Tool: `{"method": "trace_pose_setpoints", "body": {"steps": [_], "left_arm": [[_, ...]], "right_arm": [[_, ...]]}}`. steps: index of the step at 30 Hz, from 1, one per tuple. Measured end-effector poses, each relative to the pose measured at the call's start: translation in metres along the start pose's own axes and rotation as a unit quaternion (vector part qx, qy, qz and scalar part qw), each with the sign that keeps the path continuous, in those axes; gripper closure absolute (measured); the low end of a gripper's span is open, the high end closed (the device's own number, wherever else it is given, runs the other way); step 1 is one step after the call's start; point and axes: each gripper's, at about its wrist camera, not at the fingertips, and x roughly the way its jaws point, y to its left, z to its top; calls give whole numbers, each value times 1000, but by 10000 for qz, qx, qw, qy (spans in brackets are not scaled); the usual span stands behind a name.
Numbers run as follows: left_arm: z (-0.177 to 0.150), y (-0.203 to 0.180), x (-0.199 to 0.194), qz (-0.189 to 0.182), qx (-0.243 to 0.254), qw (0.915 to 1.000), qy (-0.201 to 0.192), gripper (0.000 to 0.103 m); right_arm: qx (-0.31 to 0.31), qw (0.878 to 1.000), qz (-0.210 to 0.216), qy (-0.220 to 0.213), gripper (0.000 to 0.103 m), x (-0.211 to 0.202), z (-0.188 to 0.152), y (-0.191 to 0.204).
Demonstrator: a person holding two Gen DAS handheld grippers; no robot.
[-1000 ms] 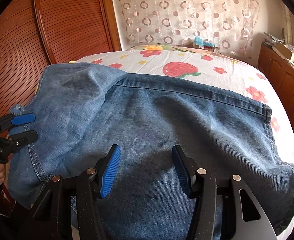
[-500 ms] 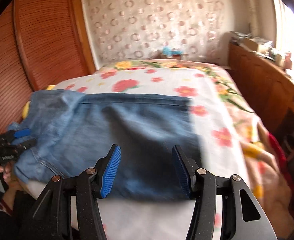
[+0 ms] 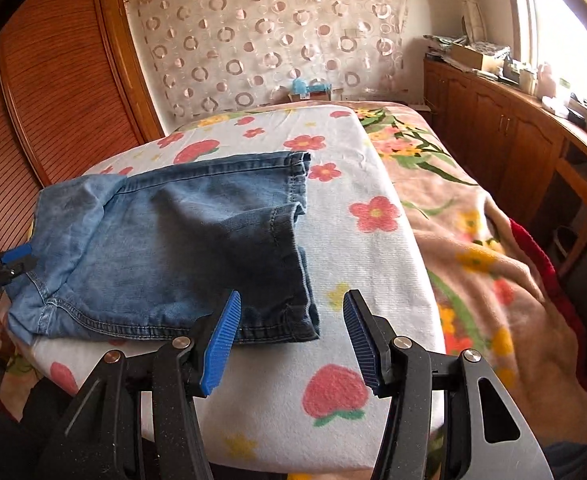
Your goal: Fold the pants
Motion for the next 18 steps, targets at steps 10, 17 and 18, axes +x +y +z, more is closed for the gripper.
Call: {"method": "trace_pose_setpoints", "body": {"steps": [10,17,18], "left_arm": [[4,-11,-11,-101,132,9998,-116,20],[5,-14,-16,-130,167,9996,-189,20],[5,-14,-17,-125,174,9996,-193,20]], "right_arm": [[11,9999,-46,124,47,24,4,-2],[-212,9996,-131,107,48,30,4,6],[-254,9995,-137,98,52,31,3,7]]}}
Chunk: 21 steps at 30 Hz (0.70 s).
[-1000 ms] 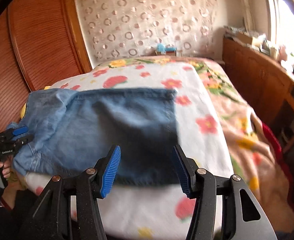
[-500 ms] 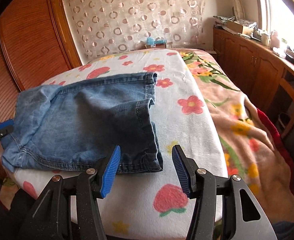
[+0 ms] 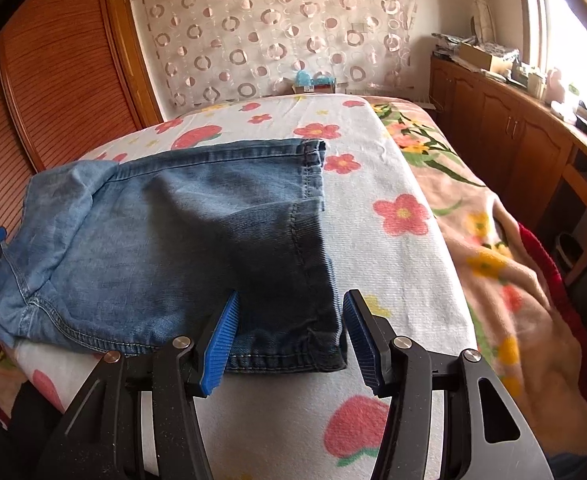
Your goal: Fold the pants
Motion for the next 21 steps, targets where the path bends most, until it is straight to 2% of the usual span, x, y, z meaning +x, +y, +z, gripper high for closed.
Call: {"method": "trace_pose_setpoints", "body": {"steps": [4,6,11,13,17,21], "left_arm": [[0,0,1,24,11,10000,4,20],[-1,1,1,23,1,10000,21,20],[-2,3,-1,64,-24,10000,-16,20],[-2,6,-5,89,-96,9999,-65,20],[1,12,-18,103,-141,9997,-182,20],[2,22,-30,209,-188,9992,-289,20]], "right_arm": [[-150,9997,-164,23,79,2,1,1],[-86,9999,35,77,86,2,2,-1],[154,9991,401,25,88,-2,15,1],[135,9978,611,-198,88,-13,30,11],[-271,9929,1003,-586,88,-35,64,49],[-775,9817,1475,-920,88,-56,92,98]]}}
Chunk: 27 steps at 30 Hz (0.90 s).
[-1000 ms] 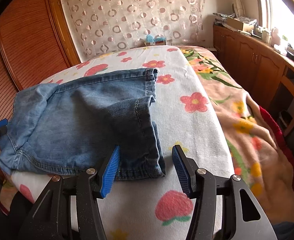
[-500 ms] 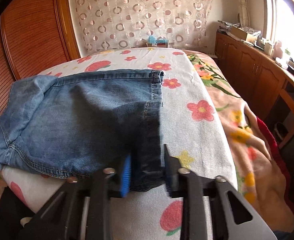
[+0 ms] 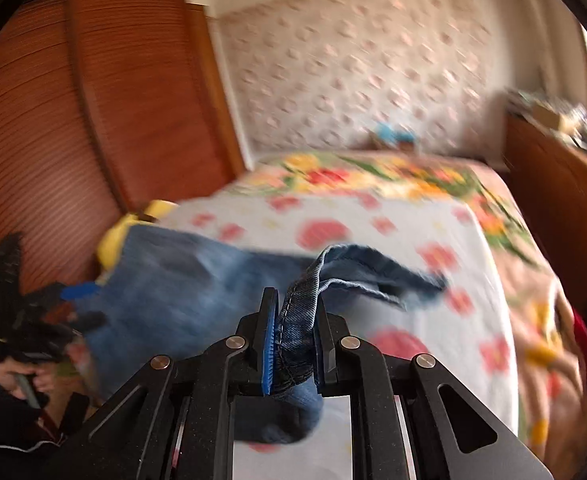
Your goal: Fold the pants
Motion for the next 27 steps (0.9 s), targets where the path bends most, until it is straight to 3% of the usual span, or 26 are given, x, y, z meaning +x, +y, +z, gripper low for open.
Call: {"method": "trace_pose_setpoints", "body": {"steps": [6,9,14,16,18,24,27], "left_arm": [[0,26,-17,166,-254,9994,-179,20],[-2,40,-22,249,-372,9988,-208,20],[-5,52,-25,333,-486,9980,-229,20],[-6,55,-24,345,-498,9979,-217,20],[-7,56,-23,351,-517,9978,-201,20],[-8,54,-18,297,-492,9982,-155,20],[-8,50,-15,274,-457,9985,-134,20]], "right_arm": [[-468,9952,846,-176,88,12,39,62],[-664,9919,1070,-162,88,22,48,86],[-833,9904,1096,-71,88,39,57,101],[-825,9918,976,-4,74,50,59,96],[-790,9924,945,45,68,53,59,91],[-761,9936,831,89,66,45,57,97],[-832,9937,744,79,59,42,52,99]]}}
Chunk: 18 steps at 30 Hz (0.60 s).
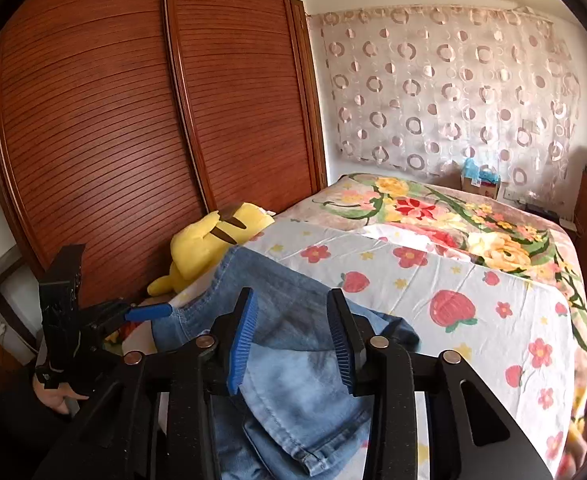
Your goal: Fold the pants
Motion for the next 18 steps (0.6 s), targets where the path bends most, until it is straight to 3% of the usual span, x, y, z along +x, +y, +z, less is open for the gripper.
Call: {"method": "trace_pose_setpoints", "body": {"steps": [13,18], "left_arm": [[-2,13,-16,42,-78,9999,-98,20],[-7,16,3,-75,-64,9999,130,20]], "right_arm": [[412,9964,-367,637,56,22,-36,-21],[666,9940,-338,796,56,25,-44,-20]]}}
